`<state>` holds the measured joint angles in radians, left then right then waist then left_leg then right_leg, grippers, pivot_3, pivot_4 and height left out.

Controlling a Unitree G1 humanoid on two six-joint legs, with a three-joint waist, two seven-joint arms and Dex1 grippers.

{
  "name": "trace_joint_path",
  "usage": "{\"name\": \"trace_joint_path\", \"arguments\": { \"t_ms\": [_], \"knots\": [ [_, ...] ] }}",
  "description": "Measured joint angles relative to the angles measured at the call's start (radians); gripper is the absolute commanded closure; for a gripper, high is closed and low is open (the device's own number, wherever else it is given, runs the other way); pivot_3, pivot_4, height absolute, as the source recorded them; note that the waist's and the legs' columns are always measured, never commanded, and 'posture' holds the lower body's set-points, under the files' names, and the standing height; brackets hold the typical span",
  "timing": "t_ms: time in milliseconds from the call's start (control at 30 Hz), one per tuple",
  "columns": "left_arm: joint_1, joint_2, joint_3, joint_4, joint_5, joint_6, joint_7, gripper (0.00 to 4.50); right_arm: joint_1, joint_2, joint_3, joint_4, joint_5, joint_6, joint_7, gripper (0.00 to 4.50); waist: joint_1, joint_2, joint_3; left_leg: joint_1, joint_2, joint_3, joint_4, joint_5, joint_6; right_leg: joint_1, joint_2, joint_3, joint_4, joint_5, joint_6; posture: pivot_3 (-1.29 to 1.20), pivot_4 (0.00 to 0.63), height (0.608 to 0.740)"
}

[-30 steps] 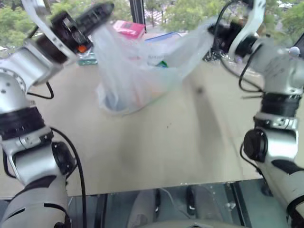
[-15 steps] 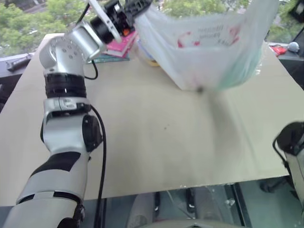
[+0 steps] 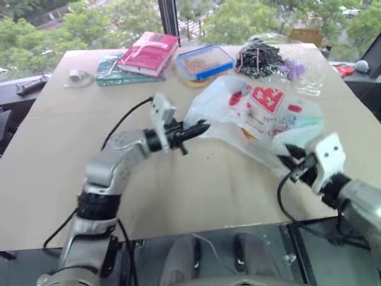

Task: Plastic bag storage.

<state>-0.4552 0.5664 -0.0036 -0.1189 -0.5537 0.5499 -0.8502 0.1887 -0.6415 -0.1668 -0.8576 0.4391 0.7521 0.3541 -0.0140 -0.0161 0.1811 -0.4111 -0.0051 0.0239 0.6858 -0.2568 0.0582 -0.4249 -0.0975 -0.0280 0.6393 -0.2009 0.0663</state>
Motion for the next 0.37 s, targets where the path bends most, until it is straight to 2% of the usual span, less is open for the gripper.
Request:
{"name": "trace_joint_path", "arguments": {
  "t_ms": [67,100,133,367],
  "knots": [
    [0.064,0.035,0.007,-0.005,0.034,-0.061,-0.020,1.06,0.093,0.001,-0.035,-0.032,-0.019,-0.042,0.019,0.83,0.005,0.000,0.000,-0.001,0.000,0.000,0.000,0.000,0.001,-0.001,0.000,0.000,0.000,0.002,-0.004,0.00,0.150,0.740],
    [0.136,0.054,0.045,-0.030,0.043,-0.089,-0.020,0.52,0.183,0.008,-0.099,-0.092,-0.024,-0.071,0.026,0.32,0.006,0.000,0.000,-0.002,0.000,0.000,0.000,-0.001,0.001,-0.002,0.000,0.000,0.000,0.003,-0.002,0.00,0.150,0.740],
    [0.167,0.066,0.065,-0.031,0.044,-0.097,-0.018,0.03,0.224,0.010,-0.126,-0.114,-0.028,-0.086,0.027,0.00,0.008,-0.001,-0.001,-0.003,0.001,-0.001,0.000,-0.001,0.000,-0.002,0.000,0.000,0.000,0.004,0.000,0.00,0.150,0.740],
    [0.387,0.149,0.211,-0.115,0.054,-0.120,-0.015,0.03,0.541,0.041,-0.264,-0.162,0.031,-0.233,0.052,0.00,0.022,-0.001,-0.002,-0.002,0.001,0.000,-0.001,-0.002,0.002,-0.001,-0.002,-0.001,-0.004,0.002,-0.003,0.00,0.150,0.740]
  ]
}}
